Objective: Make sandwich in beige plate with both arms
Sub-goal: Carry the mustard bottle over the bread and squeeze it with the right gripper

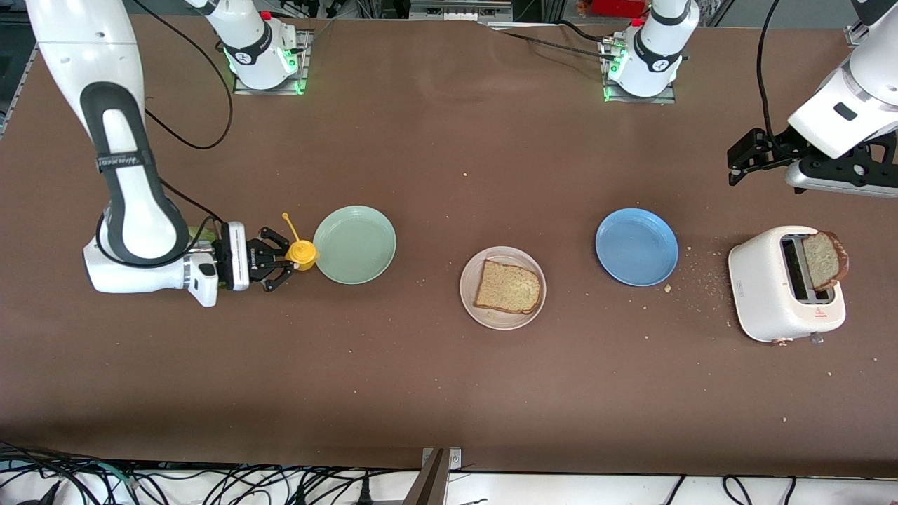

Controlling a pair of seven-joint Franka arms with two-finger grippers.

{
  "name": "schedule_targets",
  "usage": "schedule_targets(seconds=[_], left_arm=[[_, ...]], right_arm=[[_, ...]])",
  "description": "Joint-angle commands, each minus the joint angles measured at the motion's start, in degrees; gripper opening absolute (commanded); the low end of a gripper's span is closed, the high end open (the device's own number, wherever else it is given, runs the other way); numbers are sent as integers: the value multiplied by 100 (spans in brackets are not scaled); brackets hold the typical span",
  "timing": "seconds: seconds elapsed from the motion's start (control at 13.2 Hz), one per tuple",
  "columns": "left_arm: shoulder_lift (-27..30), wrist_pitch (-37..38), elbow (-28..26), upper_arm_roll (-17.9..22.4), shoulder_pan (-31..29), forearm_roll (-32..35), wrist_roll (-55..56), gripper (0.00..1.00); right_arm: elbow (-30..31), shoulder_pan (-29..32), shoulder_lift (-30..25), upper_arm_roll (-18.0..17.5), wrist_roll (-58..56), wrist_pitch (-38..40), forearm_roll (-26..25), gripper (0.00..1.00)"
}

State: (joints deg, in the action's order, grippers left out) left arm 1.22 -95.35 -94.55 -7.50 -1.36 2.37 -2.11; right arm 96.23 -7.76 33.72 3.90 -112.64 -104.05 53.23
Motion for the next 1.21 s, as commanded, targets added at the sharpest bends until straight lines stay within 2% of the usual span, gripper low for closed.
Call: schedule_targets(seconds=[0.0,0.23,0.53,0.91,0.98,1.14], left_arm=[[72,-54,-81,65,22,-105,-123,100],[-8,-45,-72,65,-31,-105,-141,100],[1,60,-63,91,-49,-96,-141,100],[-17,51,-46,73,-31,-105,-97,100],[-8,60,-54,65,-31,-96,-123,100],[-8,78,-54,73,-31,-96,-132,100]], right_arm=[[-279,-540,-225,40,1230,-316,-592,0],[-894,-1156,-216,40,2892,-527,-1488,0],[-931,-2052,-199,40,4378,-1423,-2420,0],[-1369,-3309,125,58,6796,-1803,-4782,0],[-1536,-3389,257,49,7243,-1794,-5231,0],[-1799,-3556,442,58,7877,-1776,-5777,0]])
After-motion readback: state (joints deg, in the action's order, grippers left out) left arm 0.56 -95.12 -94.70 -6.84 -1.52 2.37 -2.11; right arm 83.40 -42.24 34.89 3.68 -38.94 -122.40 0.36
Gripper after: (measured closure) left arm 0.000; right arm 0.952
